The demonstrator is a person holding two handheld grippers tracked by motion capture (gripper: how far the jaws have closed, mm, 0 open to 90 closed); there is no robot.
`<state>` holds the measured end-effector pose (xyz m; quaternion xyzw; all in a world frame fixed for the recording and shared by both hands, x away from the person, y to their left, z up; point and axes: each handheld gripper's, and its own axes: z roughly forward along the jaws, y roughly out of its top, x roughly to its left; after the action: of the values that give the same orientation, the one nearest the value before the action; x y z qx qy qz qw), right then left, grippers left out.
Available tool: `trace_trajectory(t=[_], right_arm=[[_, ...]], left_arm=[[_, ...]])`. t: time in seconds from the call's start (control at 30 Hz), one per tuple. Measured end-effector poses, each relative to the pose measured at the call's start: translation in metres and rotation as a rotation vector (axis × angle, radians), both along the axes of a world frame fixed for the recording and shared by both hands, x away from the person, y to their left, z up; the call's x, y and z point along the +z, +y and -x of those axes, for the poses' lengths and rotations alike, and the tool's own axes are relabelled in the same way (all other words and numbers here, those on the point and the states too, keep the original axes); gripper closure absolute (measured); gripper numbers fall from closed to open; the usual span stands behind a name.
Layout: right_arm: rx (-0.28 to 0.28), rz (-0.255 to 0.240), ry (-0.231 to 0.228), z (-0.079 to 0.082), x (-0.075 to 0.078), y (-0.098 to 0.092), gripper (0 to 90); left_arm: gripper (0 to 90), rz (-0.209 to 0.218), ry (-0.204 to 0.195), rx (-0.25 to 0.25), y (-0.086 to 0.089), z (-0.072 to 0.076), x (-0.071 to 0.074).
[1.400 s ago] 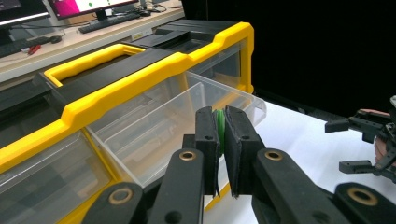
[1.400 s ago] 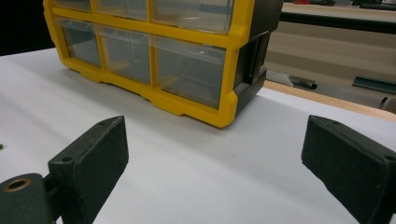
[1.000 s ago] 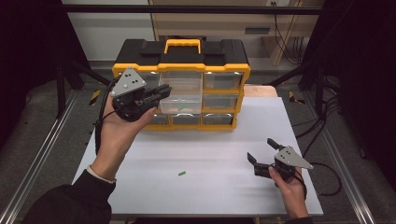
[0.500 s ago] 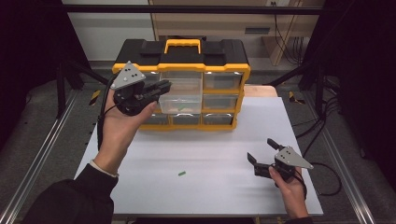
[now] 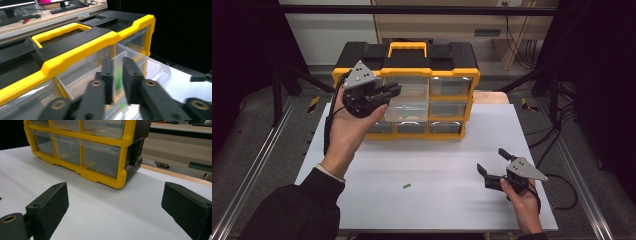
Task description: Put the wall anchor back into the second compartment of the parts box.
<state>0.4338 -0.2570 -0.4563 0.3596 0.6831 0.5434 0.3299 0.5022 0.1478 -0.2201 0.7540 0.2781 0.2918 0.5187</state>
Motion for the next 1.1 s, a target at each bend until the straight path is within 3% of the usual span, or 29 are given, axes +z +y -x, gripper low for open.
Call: trace_trajectory(t=[0.23,0.43,0.67,0.83,1.1], right_arm=[[-0.002,0.005,0.006,0.0,0.0,-0.001,7.4],[0.0,0.002,0.002,0.0,0.0,0.0,7.4],[-0.004,0.004,0.002,0.0,0.0,-0.001,7.3],[-0.006,0.002,0.003,0.0,0.0,-0.001,7.3],[-0.006,0.013,0.007,0.0,0.0,-0.001,7.3]], left_arm=[[55.8,0.023,-0.082,0.001,-0.001,0.018,0.008],[42.7,0.023,-0.115,-0.031,-0.005,0.041,0.009],[24.5,0.042,-0.071,-0.034,-0.002,0.06,-0.012],[18.2,0.006,-0.054,-0.064,-0.004,0.071,-0.024],[12.4,0.005,-0.017,-0.111,-0.006,0.081,-0.045]])
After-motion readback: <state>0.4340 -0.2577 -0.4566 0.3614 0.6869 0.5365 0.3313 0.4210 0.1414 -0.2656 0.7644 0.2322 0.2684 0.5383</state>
